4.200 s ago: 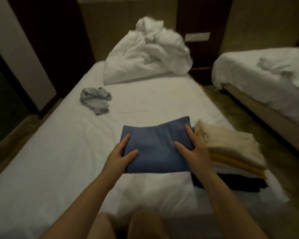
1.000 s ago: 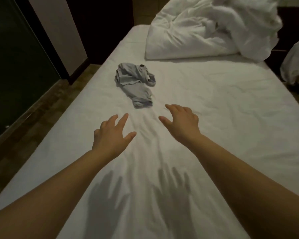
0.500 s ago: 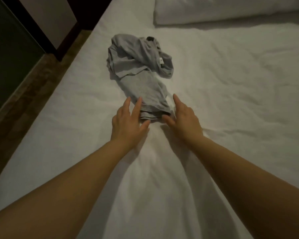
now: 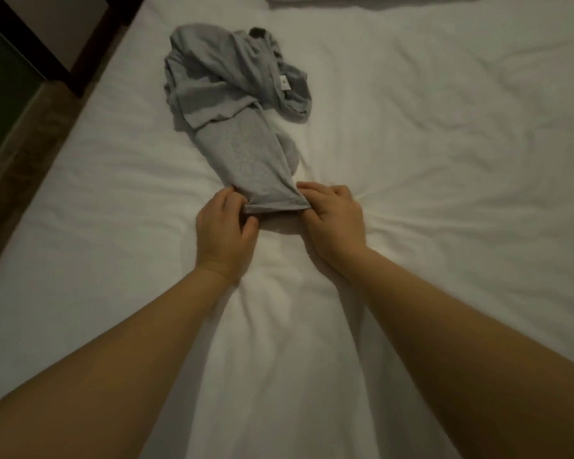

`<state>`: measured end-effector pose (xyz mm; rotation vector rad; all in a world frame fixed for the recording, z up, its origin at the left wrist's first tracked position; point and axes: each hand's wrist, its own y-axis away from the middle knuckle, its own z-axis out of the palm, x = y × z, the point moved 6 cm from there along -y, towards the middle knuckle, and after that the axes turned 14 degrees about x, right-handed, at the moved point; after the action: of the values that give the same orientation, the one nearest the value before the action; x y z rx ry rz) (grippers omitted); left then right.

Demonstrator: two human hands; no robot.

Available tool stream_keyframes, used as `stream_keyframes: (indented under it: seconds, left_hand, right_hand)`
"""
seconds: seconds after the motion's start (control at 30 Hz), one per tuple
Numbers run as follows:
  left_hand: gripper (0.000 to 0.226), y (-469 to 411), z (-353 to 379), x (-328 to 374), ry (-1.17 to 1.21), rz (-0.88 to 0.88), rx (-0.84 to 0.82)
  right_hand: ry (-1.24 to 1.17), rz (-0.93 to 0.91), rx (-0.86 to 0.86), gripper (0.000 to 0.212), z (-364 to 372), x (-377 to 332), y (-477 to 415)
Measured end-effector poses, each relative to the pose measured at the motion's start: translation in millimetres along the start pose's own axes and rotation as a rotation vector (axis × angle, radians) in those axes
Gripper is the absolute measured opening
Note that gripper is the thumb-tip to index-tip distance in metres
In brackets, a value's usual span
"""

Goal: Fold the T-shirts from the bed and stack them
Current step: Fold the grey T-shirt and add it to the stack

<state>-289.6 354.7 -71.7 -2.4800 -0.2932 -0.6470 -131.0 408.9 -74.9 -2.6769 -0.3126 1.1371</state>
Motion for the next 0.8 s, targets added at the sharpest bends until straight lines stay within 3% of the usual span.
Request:
stream_keyframes:
  seconds: [0.2,0.33,0.4,0.6,0.7,0.8]
  left_hand:
    - [0.01,76,-34,33,0.058,-0.149,-0.168]
    - [0.009,132,-71,67,0.164,-0.281,-0.304]
    - [0.006,150,-85,80,0.255,-0.473,-0.367]
    - [0.026,178,-115,135,0.661,-1.058,-0.394]
    - [0.011,205,-139,172,0.788,-1.06,-0.414]
    - [0.029,241,-174,202,0.769,-0.937,-0.442]
  right_hand:
    - [-0.007,0.052,-0.19,0.048,-34,-1,74]
    - [0.054,0.076,-0.175,0.038,-84,-6,135]
    - [0.118,-0.009,-0.129,0.036,-112,-24,160]
    - [0.158,-0.23,-0.011,0.024,-180,-67,220]
    - [0.224,-0.355,0.016,0.022,-213,-83,255]
    - [0.28,-0.467,-0.053,0.038,-243,-102,307]
